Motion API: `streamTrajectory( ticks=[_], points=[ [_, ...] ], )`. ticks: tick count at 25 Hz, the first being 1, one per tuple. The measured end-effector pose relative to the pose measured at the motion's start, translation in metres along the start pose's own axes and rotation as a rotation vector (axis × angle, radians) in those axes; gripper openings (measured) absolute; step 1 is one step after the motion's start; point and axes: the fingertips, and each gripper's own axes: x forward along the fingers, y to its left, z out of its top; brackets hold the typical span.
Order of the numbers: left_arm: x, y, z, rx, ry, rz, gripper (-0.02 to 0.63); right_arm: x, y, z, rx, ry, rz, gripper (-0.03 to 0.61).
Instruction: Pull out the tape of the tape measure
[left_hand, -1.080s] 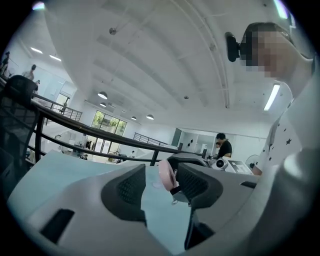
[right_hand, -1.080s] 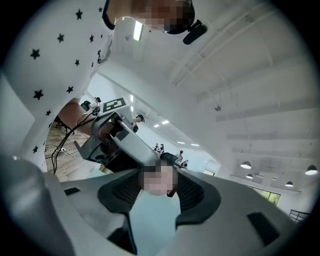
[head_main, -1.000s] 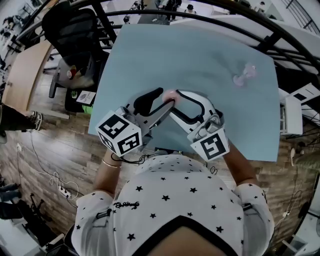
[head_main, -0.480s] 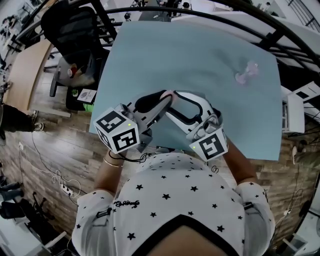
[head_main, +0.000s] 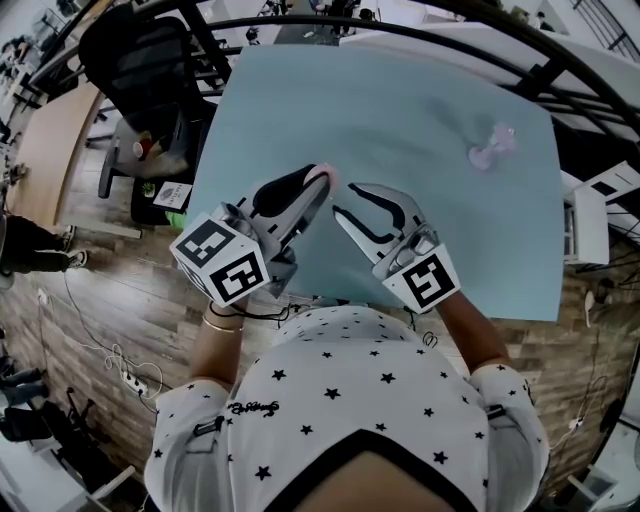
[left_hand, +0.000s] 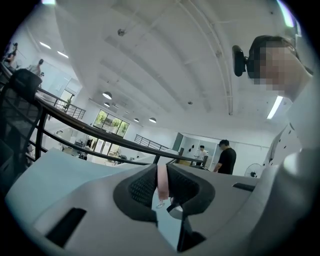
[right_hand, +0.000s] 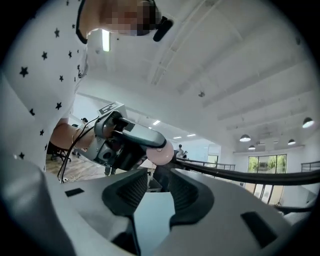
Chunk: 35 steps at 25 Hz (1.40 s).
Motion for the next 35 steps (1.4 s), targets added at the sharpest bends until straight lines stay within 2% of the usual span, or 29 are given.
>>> streamTrajectory(
  ticks=[3,10,21,28,35],
  points=[
    [0.003,-0.004,0.001,-0.007,-0.005,-0.009,0.084,0.005,0.002,-0.002,0.069,-0.005,0.017,0.131],
    [0.004,-0.007,0.003,-0.030,-0.023,-0.021,0.084,0.012,0.007,0.003,0.087,-0.022,0.028,0.006],
    [-0.004,-0.003,0.014,0.009,-0.053,0.013,0.084,0.006,0.001,-0.005,0.148,0.013,0.002,0.003],
    [-0.007,0.003,0.016,0.016,-0.063,0.034,0.084,0.006,-0.002,-0.015,0.063,0.073,-0.040,0.003],
    [-0.022,0.018,0.031,-0.008,-0.124,0.079,0.084,-0.013,-0.016,-0.037,0.153,0.110,-0.062,0.003]
  ],
)
